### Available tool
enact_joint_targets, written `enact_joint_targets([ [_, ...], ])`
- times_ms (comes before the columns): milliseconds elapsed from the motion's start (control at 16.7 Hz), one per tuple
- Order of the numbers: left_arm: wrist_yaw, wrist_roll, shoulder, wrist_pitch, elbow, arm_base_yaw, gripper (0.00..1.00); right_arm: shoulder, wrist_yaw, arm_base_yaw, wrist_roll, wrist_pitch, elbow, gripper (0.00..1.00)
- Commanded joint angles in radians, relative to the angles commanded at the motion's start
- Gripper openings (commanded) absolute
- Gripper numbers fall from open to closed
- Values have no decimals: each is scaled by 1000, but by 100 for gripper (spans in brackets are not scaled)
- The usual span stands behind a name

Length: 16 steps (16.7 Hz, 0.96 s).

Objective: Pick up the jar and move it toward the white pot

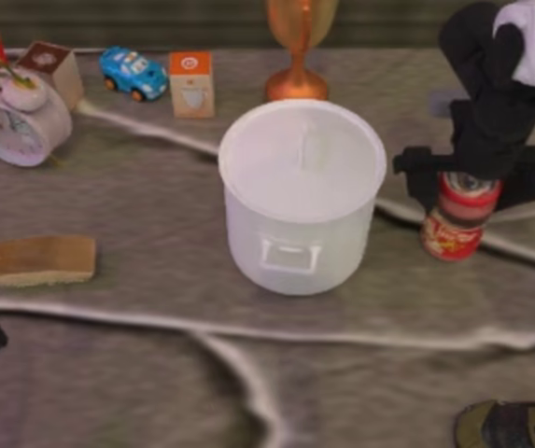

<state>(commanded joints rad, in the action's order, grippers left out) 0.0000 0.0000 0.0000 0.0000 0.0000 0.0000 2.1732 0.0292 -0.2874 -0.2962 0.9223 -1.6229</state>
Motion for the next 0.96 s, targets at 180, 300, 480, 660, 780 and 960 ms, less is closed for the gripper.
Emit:
enact_joint_targets([
  [180, 0, 0, 0, 0, 0, 0, 100, 0, 0, 0, 0, 0, 0, 45],
  [300, 0, 0, 0, 0, 0, 0, 100, 0, 0, 0, 0, 0, 0, 60],
  [480, 0, 0, 0, 0, 0, 0, 100, 0, 0, 0, 0, 0, 0, 83],
  [660, 0, 0, 0, 0, 0, 0, 100, 0, 0, 0, 0, 0, 0, 100],
  [780, 0, 0, 0, 0, 0, 0, 100, 0, 0, 0, 0, 0, 0, 100],
  [960, 0, 0, 0, 0, 0, 0, 100, 0, 0, 0, 0, 0, 0, 100],
])
